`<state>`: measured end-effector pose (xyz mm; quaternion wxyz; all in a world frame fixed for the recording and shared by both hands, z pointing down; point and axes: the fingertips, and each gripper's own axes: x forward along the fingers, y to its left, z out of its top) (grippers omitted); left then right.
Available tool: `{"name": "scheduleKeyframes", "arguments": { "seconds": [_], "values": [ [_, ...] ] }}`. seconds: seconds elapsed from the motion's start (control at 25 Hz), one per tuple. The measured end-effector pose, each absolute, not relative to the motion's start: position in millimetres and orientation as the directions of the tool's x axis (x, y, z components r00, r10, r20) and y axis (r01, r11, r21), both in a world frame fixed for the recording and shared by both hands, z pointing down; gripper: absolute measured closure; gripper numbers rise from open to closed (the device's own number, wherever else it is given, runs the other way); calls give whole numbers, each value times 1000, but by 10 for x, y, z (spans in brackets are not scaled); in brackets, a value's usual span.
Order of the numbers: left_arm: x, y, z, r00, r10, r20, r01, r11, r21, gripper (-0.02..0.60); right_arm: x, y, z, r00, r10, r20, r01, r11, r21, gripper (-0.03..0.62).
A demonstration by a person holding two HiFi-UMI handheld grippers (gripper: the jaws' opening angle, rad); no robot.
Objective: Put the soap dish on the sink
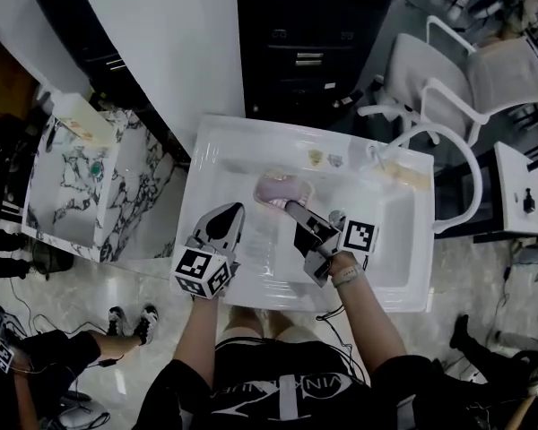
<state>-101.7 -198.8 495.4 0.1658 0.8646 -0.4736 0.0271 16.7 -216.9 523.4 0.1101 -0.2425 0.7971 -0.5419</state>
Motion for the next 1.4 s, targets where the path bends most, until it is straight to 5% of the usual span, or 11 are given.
{"name": "scheduleKeyframes", "arguments": {
  "seconds": [0.32,0.48,1.0,1.4],
  "values": [
    [-933,-2269,5258,559,-787,261,-815,-465,344,566,-73,-2494,5343,-874,-473,112,-276,293,-916,507],
    [-893,-2425,5383,564,-773,290,-815,-467,343,566,-5,-2535,5670,-814,-505,286,-338,12,-941,507],
    [-769,-2769,5666,573,-696,433,-817,-525,236,566,-260,-3005,5679,-857,-448,255,-298,28,-954,507],
    [-675,-2957,5802,580,-671,462,-814,-496,301,566,-266,-3171,5846,-881,-414,230,-236,-36,-971,505]
  ]
}}
